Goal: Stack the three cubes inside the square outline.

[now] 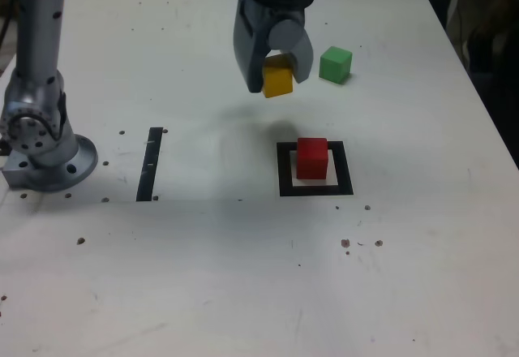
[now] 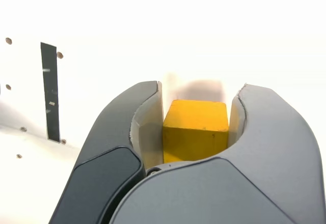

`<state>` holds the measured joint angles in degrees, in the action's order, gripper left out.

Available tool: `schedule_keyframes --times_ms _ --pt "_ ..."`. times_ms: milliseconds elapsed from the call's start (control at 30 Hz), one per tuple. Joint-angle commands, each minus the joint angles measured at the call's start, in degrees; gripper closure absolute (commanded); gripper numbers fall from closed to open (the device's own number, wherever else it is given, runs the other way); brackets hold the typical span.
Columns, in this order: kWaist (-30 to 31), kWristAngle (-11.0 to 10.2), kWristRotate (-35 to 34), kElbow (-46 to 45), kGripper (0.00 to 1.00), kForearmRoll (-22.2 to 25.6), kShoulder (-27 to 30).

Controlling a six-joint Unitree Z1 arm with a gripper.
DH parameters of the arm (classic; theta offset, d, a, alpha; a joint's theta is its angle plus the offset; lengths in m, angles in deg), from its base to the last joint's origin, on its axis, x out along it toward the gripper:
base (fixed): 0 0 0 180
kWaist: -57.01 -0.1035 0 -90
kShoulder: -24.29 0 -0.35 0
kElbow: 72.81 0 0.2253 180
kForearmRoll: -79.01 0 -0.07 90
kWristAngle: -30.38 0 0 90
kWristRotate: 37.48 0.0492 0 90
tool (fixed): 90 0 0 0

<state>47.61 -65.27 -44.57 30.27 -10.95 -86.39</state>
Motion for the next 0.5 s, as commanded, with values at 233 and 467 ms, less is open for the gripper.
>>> schedule_keyframes --times_ms 233,467 --pt "9.3 1.2 1.5 9.0 0.83 1.9 -5.6" --pt "12.5 2.0 1.6 10.1 0.83 2.5 -8.1"
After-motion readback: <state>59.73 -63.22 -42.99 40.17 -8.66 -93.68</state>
